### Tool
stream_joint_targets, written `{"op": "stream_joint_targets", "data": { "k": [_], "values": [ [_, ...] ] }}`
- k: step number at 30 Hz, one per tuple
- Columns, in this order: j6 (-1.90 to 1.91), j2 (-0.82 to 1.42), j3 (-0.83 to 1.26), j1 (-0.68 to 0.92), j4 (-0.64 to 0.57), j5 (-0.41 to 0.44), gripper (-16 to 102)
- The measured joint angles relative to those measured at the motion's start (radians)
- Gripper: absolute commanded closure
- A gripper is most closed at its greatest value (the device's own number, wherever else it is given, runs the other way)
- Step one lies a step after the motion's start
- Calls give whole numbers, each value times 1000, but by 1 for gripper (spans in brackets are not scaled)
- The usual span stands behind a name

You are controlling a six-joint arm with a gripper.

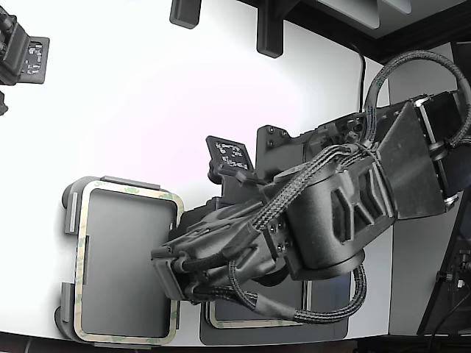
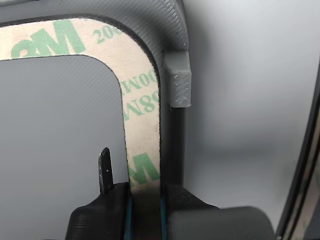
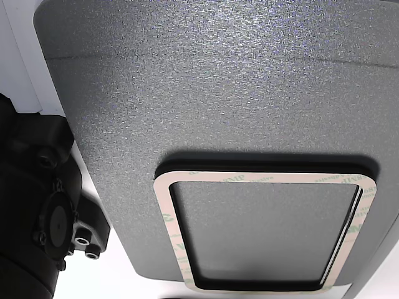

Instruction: Grab top frame and put it into gray box.

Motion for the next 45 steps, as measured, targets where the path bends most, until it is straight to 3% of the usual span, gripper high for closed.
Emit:
{"op": "stream_joint_targets", "data": {
  "k": [45],
  "values": [
    [-8, -6, 28, -2, -32, 5, 99]
  ]
}}
